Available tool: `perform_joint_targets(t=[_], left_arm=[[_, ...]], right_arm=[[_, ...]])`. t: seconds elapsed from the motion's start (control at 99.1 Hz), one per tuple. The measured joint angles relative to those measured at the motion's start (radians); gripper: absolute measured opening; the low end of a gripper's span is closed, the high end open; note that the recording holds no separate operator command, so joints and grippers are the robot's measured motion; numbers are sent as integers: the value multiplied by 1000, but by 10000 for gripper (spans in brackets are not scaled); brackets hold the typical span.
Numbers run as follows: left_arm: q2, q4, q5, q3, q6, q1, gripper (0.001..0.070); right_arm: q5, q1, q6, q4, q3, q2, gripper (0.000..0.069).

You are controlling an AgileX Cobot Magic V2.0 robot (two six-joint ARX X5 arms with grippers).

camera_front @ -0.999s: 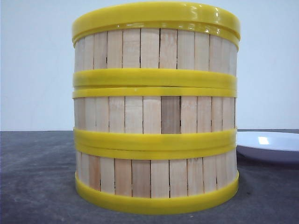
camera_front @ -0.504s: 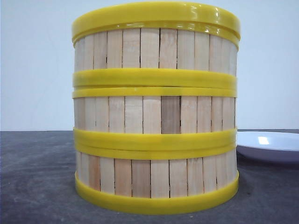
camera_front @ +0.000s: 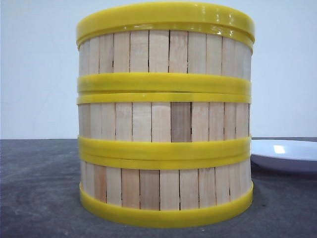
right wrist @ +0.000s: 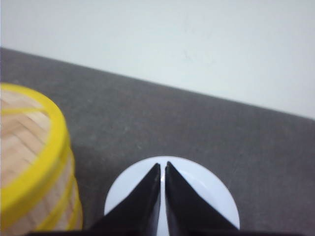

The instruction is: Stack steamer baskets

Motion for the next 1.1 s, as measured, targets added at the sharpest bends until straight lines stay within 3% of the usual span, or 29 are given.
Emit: perform_joint_targets(t=[0.121,0.424,0.636,1.1], left_arm=[[0,0,0,0,0,0,29],[0,0,0,0,0,0,29],[0,0,0,0,0,0,29],[0,0,0,0,0,0,29]], right_arm=[[-77,-94,-5,96,-131,-63,9],[-81,-228,5,153,-394,-268,9],[-78,-258,72,164,-521,-370,9],[-78,-264,100,184,-588,-430,9]])
